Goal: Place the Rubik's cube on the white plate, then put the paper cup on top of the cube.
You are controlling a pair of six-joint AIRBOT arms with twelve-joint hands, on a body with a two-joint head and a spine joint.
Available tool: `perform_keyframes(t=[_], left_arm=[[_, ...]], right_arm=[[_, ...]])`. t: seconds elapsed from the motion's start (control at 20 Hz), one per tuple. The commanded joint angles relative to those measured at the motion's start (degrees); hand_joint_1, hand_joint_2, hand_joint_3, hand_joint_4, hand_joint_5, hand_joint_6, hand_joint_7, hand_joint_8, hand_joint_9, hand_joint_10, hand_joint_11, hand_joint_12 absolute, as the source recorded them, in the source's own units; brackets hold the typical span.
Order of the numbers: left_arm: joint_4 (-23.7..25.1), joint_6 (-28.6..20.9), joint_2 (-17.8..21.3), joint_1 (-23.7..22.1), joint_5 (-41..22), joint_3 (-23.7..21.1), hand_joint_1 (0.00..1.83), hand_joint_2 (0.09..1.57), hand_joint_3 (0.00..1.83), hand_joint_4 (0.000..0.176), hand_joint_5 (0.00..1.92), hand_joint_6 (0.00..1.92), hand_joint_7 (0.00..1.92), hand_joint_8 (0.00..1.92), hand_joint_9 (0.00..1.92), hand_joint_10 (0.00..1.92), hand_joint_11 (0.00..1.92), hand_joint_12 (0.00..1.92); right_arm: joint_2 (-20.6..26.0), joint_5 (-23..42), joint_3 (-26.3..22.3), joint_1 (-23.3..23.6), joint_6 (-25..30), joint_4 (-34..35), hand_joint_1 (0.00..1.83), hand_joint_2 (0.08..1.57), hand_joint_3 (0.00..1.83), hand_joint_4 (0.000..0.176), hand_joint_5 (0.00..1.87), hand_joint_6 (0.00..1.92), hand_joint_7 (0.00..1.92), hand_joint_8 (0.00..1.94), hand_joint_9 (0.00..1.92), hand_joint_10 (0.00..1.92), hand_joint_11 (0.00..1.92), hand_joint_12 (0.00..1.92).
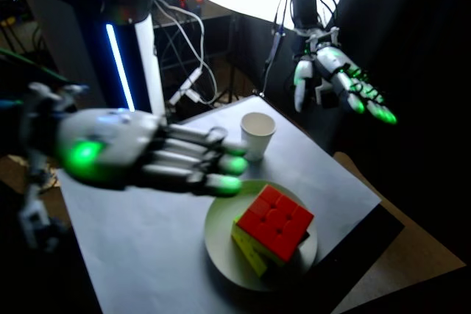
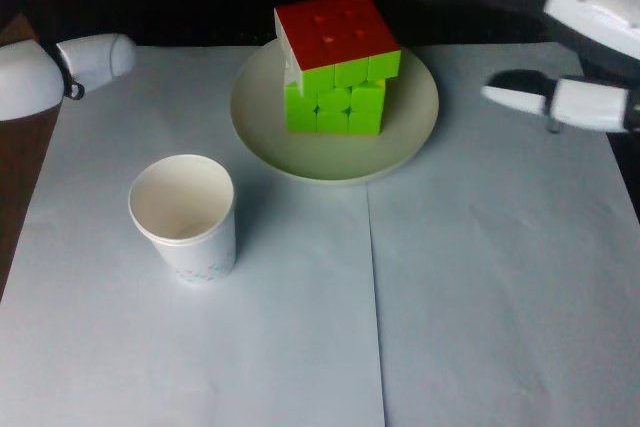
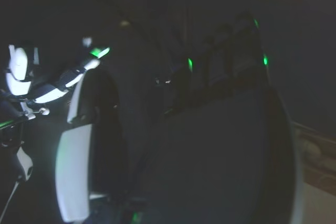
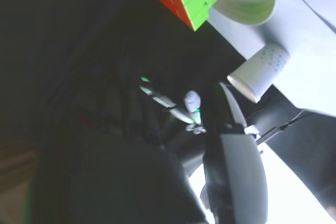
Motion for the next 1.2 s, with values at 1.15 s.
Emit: perform_keyframes(t=[1.15], left_arm=[[21.89, -19.57, -2.50, 3.05, 3.96, -2.04, 0.73, 0.97, 0.02, 0.176, 0.00, 0.00, 0.00, 0.00, 0.00, 0.00, 0.00, 0.00]], right_arm=[[0.11, 5.42, -1.30, -5.19, -9.19, 9.90, 0.99, 1.24, 0.00, 0.000, 0.05, 1.23, 0.17, 1.22, 0.19, 1.60, 0.13, 1.92]])
